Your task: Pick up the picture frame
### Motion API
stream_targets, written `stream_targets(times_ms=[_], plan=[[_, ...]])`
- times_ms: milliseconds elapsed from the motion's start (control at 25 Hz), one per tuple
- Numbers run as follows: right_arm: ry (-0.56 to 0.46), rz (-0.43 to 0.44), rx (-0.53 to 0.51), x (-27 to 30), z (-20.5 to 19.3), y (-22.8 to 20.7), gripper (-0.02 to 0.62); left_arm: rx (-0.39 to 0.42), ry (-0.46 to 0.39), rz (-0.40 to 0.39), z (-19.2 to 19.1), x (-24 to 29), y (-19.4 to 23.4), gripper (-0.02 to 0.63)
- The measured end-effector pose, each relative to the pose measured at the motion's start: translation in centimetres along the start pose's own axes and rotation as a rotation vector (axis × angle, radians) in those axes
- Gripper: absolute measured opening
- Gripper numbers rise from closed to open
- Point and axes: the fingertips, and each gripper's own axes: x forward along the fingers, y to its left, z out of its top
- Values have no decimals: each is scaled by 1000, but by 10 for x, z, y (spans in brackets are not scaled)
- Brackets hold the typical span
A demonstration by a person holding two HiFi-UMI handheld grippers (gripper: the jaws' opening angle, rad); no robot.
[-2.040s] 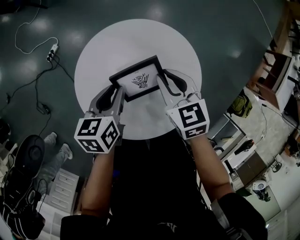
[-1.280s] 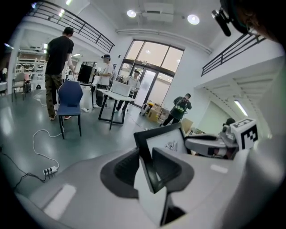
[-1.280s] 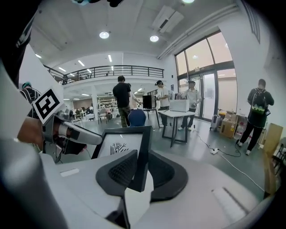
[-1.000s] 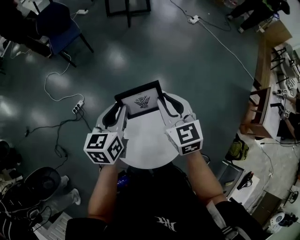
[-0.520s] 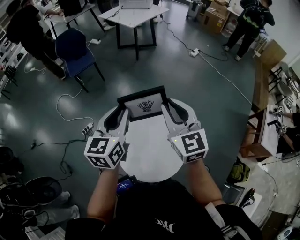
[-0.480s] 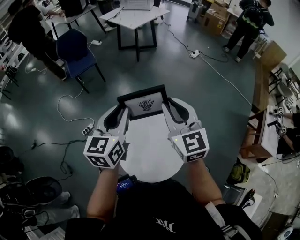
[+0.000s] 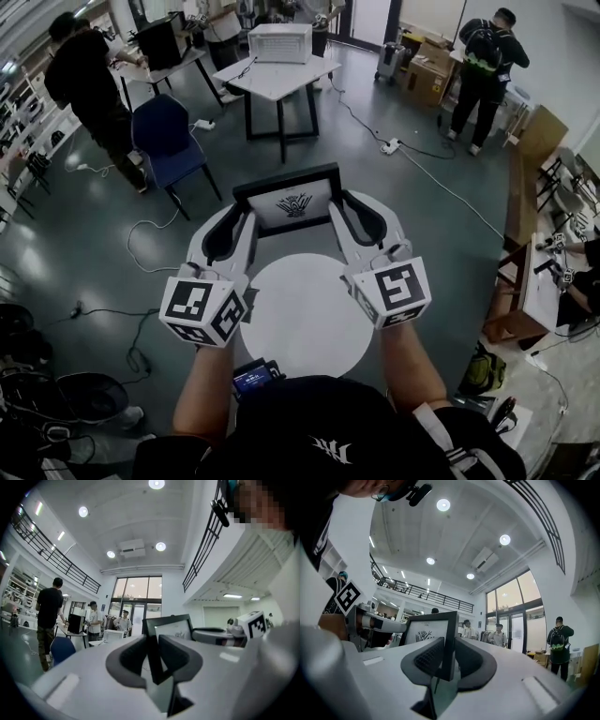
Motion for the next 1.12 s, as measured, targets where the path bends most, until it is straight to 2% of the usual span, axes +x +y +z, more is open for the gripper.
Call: stream_targets(times_ms=[240, 520, 1120], plan=[[-78, -12, -11, -29, 43, -8, 77, 23, -87, -45, 44, -13, -29, 72], [-156, -15, -37, -50, 83, 0, 75, 109, -163, -45, 82, -36, -45, 72], [-196, 7, -36, -63, 107, 5, 75, 131, -205, -43, 107, -55, -57, 71]])
